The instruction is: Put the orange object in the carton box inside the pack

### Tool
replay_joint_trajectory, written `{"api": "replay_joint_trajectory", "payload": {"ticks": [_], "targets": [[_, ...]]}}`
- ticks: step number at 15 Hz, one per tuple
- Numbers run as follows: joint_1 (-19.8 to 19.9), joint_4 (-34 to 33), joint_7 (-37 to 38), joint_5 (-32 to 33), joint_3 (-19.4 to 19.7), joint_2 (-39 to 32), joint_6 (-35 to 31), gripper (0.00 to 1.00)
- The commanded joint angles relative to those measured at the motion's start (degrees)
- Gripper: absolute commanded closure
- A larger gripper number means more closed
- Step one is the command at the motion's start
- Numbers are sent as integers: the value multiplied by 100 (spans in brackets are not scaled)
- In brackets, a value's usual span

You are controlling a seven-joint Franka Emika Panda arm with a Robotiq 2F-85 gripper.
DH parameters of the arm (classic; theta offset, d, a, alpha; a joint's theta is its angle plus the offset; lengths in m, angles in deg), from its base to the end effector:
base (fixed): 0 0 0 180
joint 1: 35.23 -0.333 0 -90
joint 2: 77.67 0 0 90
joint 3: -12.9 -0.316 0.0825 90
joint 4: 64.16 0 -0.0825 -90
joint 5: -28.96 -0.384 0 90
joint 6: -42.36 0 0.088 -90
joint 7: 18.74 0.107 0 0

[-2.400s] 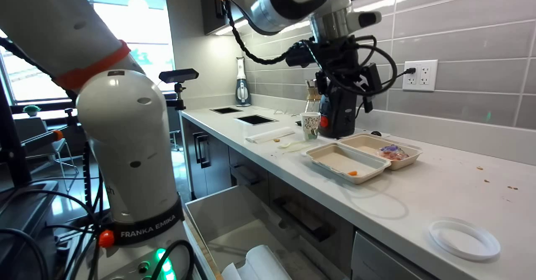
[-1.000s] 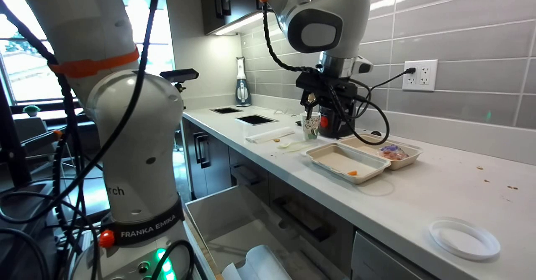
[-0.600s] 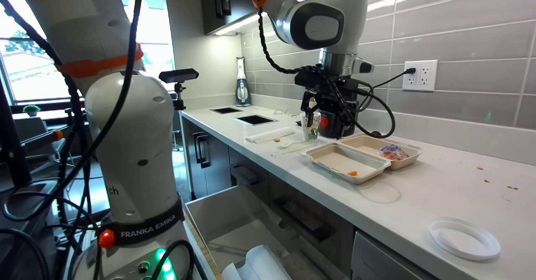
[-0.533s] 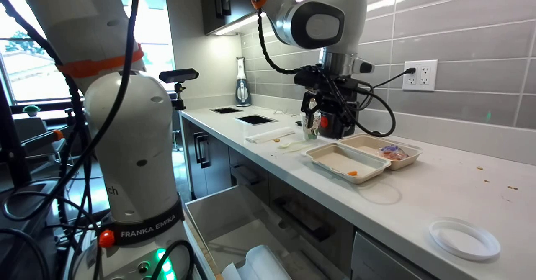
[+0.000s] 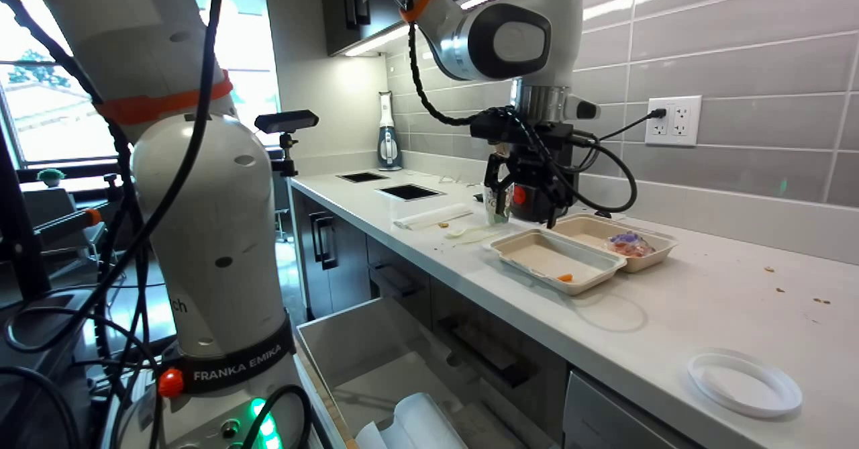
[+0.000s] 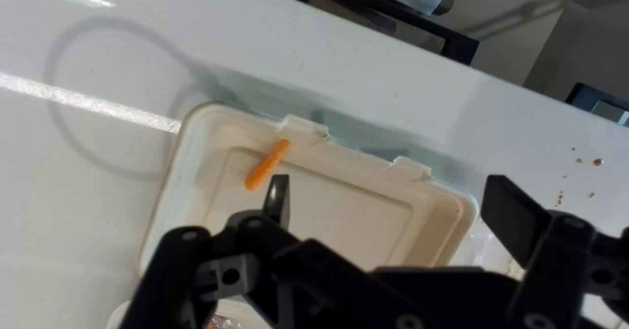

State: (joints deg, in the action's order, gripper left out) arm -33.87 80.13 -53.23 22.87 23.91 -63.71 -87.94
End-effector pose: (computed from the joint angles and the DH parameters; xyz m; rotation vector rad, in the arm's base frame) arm 0.4287 -0.0904 0.3652 -2.9825 -0.4854 -0.0670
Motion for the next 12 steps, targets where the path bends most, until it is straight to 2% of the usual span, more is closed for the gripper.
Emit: {"api": "replay_joint_trajectory", "payload": {"ticks": [1,6,10,12], "targets": [[116,85,264,321,-118,-171,-323,0],[122,163,762,361,-198,-470,-1074,0],[148,118,1396,394,-293,-769,-1330,0],[183,162,1702,461,-328,-873,-1789,0]]}}
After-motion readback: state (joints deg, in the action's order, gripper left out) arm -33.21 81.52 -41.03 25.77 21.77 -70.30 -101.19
